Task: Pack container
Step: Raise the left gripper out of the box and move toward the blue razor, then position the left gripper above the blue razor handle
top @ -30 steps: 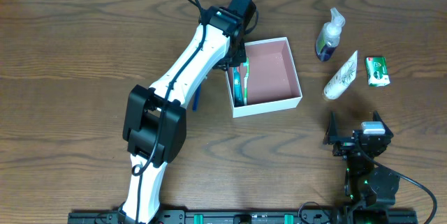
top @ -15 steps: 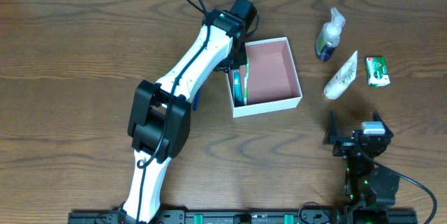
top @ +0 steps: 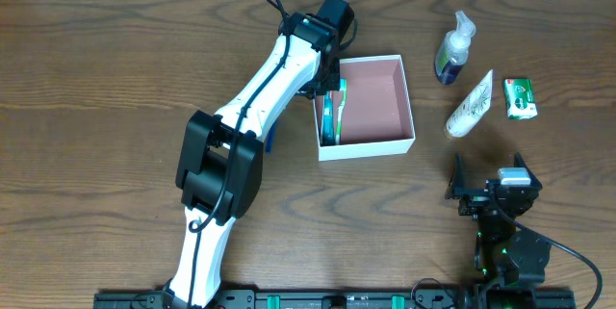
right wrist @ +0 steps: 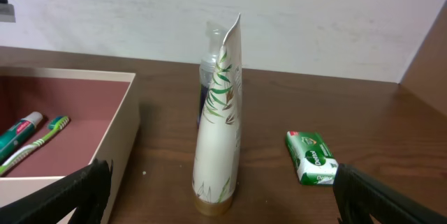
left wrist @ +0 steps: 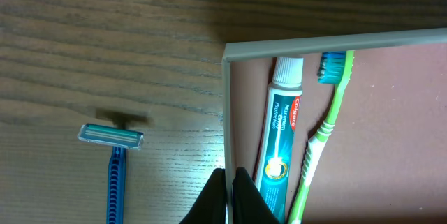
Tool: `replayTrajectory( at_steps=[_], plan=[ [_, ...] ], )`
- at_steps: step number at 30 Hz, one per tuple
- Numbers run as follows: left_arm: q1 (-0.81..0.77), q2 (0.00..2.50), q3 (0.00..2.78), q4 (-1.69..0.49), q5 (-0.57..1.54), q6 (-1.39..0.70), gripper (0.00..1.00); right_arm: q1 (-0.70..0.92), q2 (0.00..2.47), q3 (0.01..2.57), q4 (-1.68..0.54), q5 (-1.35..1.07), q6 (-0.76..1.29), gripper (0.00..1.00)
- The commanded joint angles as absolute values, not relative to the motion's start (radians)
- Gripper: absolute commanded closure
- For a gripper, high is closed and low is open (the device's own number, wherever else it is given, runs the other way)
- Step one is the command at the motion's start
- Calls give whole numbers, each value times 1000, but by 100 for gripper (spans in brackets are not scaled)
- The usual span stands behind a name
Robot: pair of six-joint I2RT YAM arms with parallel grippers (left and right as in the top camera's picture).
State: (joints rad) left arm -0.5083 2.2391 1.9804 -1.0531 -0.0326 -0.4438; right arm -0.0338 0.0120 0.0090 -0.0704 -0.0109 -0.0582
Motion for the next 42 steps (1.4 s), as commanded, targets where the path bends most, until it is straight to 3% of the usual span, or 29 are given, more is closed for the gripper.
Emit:
replayTrajectory(
  at_steps=[1, 18, 22, 33, 36, 42],
  plan=[
    [-502, 2262, 1978, -1052, -36, -405, 94, -19, 7, 6, -72, -4, -46, 1],
    [-500, 2262, 1978, -1045, -33, -390, 94, -19, 7, 6, -72, -4, -46, 1],
    [-500, 2262, 1979, -1045, -33, -390, 87, -19, 7, 6, -72, -4, -46, 1],
    [-495, 2245, 2011, -1045, -33, -389, 86, -19, 7, 6, -72, -4, -46, 1],
    [-482, 2213, 2013, -1036, -34, -389, 79, -19, 7, 6, -72, -4, -46, 1],
    [-405, 2092, 2016, -1016, -34, -390, 76, -19, 7, 6, -72, -4, -46, 1]
  ],
)
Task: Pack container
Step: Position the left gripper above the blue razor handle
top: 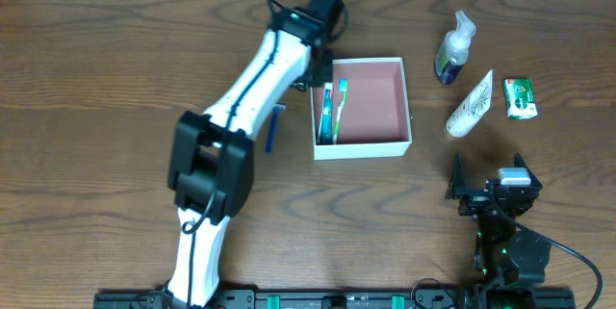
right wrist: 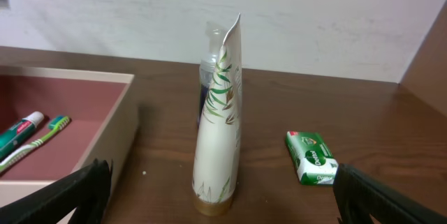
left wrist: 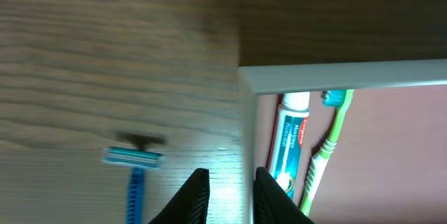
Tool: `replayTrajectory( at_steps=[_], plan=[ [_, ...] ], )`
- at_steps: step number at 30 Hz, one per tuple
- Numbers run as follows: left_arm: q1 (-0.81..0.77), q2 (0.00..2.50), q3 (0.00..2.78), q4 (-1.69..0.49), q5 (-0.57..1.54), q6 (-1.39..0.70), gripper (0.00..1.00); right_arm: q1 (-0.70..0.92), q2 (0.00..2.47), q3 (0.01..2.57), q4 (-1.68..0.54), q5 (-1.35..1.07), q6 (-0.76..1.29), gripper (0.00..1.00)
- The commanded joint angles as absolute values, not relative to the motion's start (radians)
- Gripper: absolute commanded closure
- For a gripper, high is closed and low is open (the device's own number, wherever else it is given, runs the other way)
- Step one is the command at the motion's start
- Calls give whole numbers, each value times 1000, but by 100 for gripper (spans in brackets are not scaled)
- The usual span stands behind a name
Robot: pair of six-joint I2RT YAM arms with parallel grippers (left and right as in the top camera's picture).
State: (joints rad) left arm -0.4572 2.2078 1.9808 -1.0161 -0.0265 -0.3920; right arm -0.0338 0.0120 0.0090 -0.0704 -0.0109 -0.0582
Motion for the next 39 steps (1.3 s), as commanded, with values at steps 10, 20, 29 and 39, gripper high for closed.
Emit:
replayTrajectory(
  at_steps=[10, 20, 29, 39],
  plan=[
    [-249, 1977, 2016, -1203, -37, -333, 61, -19, 7, 6, -72, -4, -46, 1],
    [-236, 1983, 1880, -1241, -33, -293, 62, -19, 7, 6, -72, -4, -46, 1],
    [-236, 1983, 1644, -1117, 114, -243, 62, -19, 7, 6, -72, -4, -46, 1],
    [-236, 1986, 1517, -1026, 112, -176, 62, -19, 7, 6, -72, -4, -46, 1]
  ],
)
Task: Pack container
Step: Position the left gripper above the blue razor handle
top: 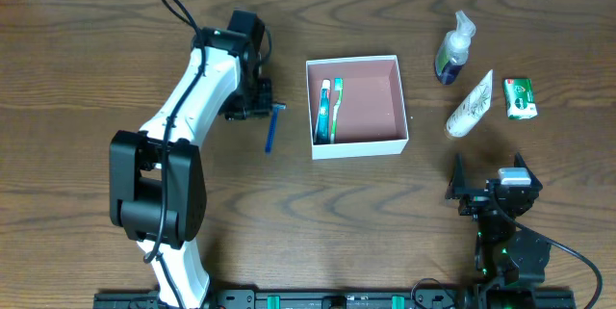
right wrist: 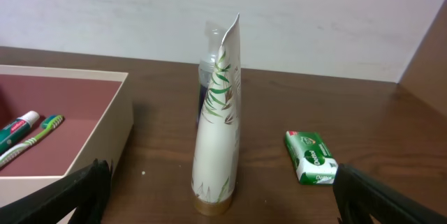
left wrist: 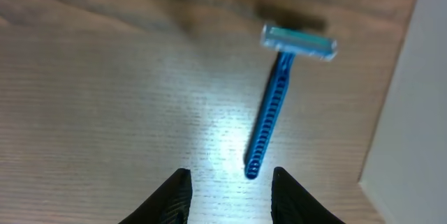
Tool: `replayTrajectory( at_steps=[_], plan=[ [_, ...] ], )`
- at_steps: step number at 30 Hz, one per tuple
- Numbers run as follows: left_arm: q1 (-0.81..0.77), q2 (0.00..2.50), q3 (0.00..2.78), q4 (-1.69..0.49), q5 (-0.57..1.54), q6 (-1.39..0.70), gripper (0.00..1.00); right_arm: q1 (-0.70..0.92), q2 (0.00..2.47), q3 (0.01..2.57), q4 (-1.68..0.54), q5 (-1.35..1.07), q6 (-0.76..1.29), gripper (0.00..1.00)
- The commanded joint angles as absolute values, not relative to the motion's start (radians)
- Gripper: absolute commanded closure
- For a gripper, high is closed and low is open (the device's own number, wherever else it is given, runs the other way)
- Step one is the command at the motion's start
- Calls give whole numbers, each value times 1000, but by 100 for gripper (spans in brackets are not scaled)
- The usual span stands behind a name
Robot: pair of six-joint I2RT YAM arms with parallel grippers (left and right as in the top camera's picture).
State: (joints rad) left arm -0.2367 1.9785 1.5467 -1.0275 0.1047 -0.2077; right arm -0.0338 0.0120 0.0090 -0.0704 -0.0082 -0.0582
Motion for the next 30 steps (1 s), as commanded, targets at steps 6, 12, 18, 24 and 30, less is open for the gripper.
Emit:
replayTrajectory(
  at_steps=[6, 12, 18, 24, 30],
  plan=[
    [-237, 1989, 1483, -995, 113, -133, 62, -19, 7, 6, -72, -4, -46, 1],
    [-240, 1992, 1483, -954, 113, -84, 62, -19, 7, 6, -72, -4, -46, 1],
    [-244, 2022, 1483, -917, 114, -45, 62, -19, 7, 6, -72, -4, -46, 1],
    [-255, 2037, 1483, -910, 117, -44, 62, -19, 7, 6, -72, -4, -46, 1],
    [-288, 2037, 1483, -884, 117, -55, 62, -19, 7, 6, -72, -4, -46, 1]
  ],
)
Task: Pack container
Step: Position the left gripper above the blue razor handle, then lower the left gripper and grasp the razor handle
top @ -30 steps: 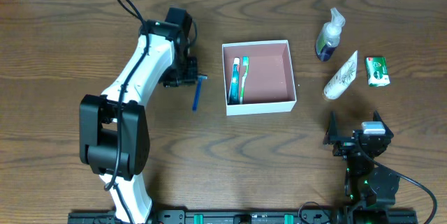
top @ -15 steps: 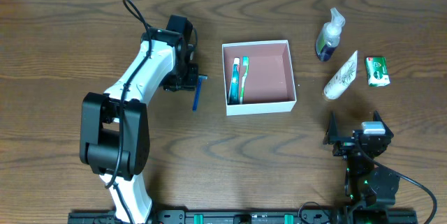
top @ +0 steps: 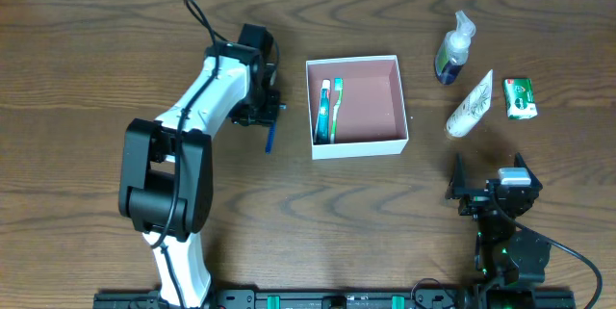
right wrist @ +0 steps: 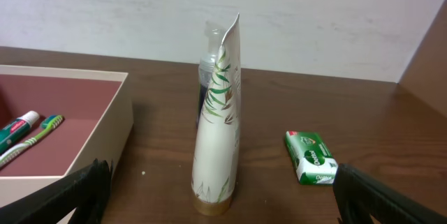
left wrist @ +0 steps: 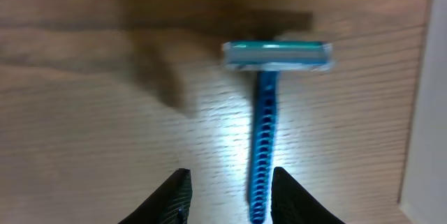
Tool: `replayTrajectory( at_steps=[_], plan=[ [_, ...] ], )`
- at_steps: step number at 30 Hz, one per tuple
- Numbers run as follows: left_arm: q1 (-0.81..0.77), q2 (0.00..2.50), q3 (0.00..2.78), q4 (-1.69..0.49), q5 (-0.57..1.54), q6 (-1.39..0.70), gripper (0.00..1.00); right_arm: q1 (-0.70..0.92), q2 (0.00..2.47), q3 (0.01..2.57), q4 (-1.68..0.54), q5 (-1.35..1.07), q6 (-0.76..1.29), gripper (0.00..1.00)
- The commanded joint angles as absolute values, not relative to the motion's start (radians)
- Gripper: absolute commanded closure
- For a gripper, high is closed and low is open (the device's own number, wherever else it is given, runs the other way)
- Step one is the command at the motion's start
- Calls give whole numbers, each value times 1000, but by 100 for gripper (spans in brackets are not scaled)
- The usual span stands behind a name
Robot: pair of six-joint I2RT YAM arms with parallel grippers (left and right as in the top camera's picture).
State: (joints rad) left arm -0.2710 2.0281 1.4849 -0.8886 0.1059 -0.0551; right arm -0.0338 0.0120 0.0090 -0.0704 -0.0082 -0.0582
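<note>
A white box with a pink floor (top: 395,78) holds a toothpaste tube (top: 323,110) and a green toothbrush (top: 336,109) along its left wall. On the table just left of the box lies a blue razor (top: 271,131) (left wrist: 264,133). My left gripper (top: 266,107) (left wrist: 229,195) hovers open over the razor, whose handle lies close to the right finger. A white leaf-printed tube (right wrist: 218,112), a pump bottle (top: 452,49) and a green soap bar (right wrist: 311,157) lie to the right of the box. Near the front edge my right gripper (right wrist: 220,196) stands wide open and holds nothing.
The box's left wall shows as a pale strip (left wrist: 426,91) at the right edge of the left wrist view, close beside the razor. The pump bottle stands right behind the white tube in the right wrist view.
My left gripper has shifted a little to the right and turned, so the razor's handle now runs straight between its open fingers. The right arm and all items are unmoved.
My left gripper was shut at the box's left wall beside the toothpaste and toothbrush. Then it stood open above that wall, and the box had shifted. Later it was open over the table left of the box, near the razor, and now over the razor handle.
</note>
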Motion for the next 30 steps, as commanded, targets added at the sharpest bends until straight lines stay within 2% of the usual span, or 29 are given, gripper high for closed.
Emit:
replayTrajectory(
  at_steps=[1, 28, 30],
  plan=[
    [-290, 2039, 1483, -879, 117, -75, 62, -19, 7, 6, -72, -4, -46, 1],
    [-294, 2095, 1482, -863, 122, -106, 63, -19, 7, 6, -72, -4, -46, 1],
    [-294, 2095, 1481, -858, 122, -106, 67, -19, 7, 6, -72, -4, -46, 1]
  ],
)
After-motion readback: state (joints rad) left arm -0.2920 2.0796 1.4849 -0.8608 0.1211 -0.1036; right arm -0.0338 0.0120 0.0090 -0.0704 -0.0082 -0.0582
